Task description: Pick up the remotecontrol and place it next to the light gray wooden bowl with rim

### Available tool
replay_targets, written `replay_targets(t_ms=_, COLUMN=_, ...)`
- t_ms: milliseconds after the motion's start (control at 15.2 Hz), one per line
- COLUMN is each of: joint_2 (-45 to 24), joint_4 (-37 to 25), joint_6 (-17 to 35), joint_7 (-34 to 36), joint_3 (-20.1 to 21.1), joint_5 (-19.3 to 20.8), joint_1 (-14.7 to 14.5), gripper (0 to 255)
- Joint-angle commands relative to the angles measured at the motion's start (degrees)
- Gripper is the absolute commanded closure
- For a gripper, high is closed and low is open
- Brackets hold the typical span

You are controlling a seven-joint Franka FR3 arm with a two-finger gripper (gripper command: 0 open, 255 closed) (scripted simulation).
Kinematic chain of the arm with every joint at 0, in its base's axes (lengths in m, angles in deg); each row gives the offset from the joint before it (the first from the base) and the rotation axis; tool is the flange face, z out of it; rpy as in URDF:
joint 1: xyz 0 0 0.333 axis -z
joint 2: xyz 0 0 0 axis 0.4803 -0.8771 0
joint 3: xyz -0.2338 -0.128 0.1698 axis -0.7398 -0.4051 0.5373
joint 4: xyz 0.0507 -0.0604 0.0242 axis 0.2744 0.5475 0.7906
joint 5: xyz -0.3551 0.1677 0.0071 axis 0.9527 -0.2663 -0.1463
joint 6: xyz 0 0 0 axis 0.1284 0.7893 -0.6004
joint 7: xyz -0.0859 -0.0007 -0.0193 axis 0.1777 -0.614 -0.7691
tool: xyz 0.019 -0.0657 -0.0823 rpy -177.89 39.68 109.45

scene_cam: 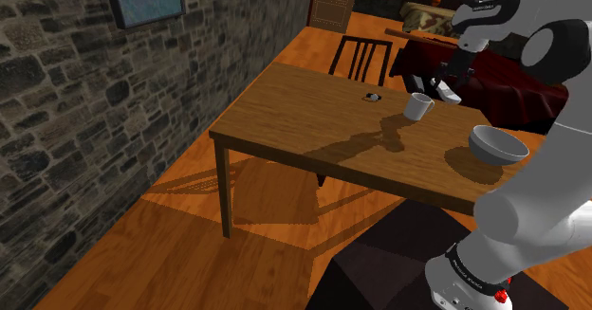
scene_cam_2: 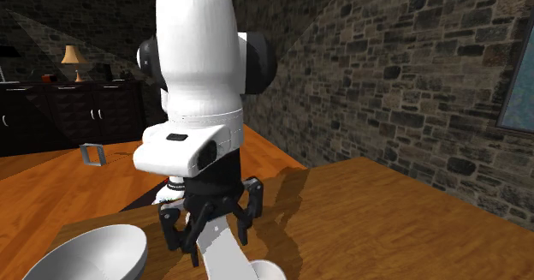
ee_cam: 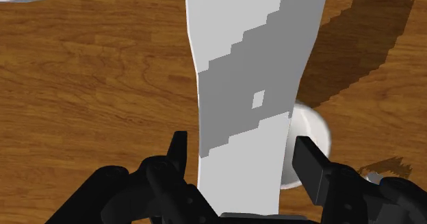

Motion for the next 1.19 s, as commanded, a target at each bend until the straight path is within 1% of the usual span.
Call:
replay_targets(t_ms=0, joint_2=-3.05, joint_4=-4.29, joint_6=-1.45, joint_7=-2.73, joint_3=-0.72, joint_5=-1.02, joint_1=2.11, gripper=255)
replay_targets(t_ms=198, joint_2=-8.11, joint_4=-11.6, joint_6=-4.01, joint_7=-6.1, joint_3=-1.41, joint_5=-2.6, joint_1=5.38, gripper=255)
replay_targets(t_ms=462, joint_2=-15.85, joint_4=-23.5, joint_6=-8.48, joint_7=-9.73, joint_3=-1.71, joint_5=-4.73, joint_1=10.23, gripper=255)
replay_targets(t_ms=1122, joint_2=-15.47, joint_4=-15.11, joint_6=-0.55, joint_7=-10.23, joint_3=-1.56, joint_5=-4.79, joint_1=9.37, gripper=255)
